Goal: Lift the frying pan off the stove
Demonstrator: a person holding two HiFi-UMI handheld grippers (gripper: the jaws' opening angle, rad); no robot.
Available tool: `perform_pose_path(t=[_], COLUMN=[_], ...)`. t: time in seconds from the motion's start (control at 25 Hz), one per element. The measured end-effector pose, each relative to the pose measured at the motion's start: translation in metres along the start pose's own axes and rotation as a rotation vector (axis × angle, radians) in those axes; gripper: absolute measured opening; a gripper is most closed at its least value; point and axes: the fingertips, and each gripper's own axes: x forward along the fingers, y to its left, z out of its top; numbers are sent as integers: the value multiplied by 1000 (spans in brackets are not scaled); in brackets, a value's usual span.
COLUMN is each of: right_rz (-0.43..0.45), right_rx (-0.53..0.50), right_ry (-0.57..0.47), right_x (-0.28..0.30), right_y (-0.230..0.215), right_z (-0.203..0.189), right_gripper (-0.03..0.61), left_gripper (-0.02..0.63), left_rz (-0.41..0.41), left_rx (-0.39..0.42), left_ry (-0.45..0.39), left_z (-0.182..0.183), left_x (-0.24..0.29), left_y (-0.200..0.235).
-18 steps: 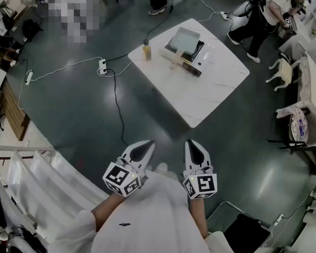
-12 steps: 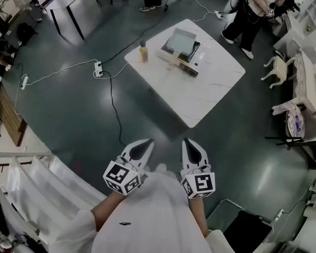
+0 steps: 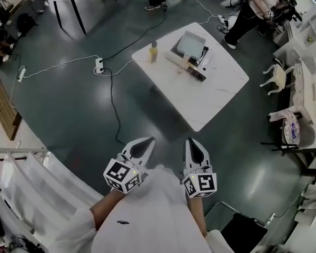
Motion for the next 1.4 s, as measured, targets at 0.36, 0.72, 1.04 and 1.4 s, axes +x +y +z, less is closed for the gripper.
perform_pose_path(t=[0.36, 0.72, 1.04, 1.4], right_rz=[-27, -14, 33, 148], right_rx=[58, 57, 78, 95], right_ry=[28, 29, 26, 22], right_x=[29, 73, 135, 204], right_y=[22, -19, -100, -193], right_z=[-16, -9, 20, 57], right_gripper=[5, 5, 5, 5], left_gripper=[6, 6, 6, 6], left_rz=[-11, 10, 35, 92], left_rx=[-13, -19, -10, -14], left_ry=[23, 33, 50, 67], left_z=[3, 12, 37, 60], left_x=[-11, 39, 139, 259], left_y=[34, 53, 62, 63])
